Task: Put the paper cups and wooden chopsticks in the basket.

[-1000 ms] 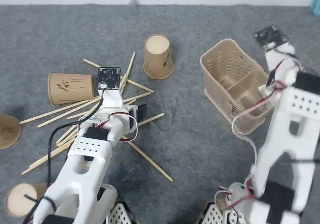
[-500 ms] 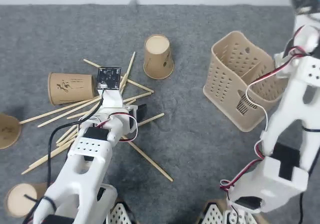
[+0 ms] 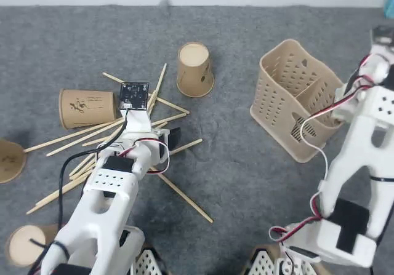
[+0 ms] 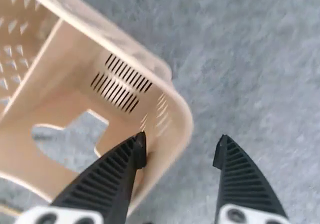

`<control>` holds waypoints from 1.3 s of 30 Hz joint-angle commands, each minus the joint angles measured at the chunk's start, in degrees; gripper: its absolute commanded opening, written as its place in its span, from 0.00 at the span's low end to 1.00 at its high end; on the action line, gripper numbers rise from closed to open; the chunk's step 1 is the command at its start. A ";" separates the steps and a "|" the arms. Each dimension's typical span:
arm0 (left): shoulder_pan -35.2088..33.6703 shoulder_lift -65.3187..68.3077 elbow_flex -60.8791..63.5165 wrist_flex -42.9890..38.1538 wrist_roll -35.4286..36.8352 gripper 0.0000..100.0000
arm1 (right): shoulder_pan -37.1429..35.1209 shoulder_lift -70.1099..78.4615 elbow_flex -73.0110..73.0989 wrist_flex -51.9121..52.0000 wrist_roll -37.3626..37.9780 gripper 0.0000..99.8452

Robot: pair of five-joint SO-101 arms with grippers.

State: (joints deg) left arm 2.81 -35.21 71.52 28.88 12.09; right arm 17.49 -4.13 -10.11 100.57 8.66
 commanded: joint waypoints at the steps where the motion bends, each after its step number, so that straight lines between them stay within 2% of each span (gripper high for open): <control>1: 0.26 -0.09 -1.71 -0.97 -0.62 0.26 | -0.92 -3.30 4.48 -2.77 -0.62 0.18; 5: 0.18 -0.09 -1.63 -0.97 -0.62 0.26 | -0.92 -3.30 7.82 -7.69 -0.44 0.02; 10: 0.18 -0.09 -1.63 -0.97 -0.62 0.26 | -0.04 -3.30 7.91 -13.23 1.05 0.00; 16: 0.26 -0.09 -1.54 -0.97 -0.62 0.26 | 0.04 -3.21 7.91 -22.81 18.99 0.01; 20: 0.44 -0.09 -1.63 -0.97 -2.29 0.26 | -2.33 -3.12 7.91 -23.69 32.44 0.01; 22: 0.44 -0.09 -1.63 -0.97 -2.73 0.26 | -2.77 -2.33 7.74 -23.87 36.40 0.01; 26: 0.44 -0.09 -1.63 -0.97 -2.81 0.26 | -2.42 1.54 3.78 -23.78 32.88 0.04; 31: 0.44 -0.09 -1.63 -0.97 -2.81 0.26 | -0.75 6.20 -2.11 -23.60 24.09 0.25; 39: 0.53 -0.09 -1.63 -0.97 -2.90 0.26 | -0.66 7.34 -19.96 -12.53 15.91 0.23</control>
State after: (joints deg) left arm 2.81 -35.21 71.52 28.88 9.98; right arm 16.09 4.22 -20.31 83.25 27.47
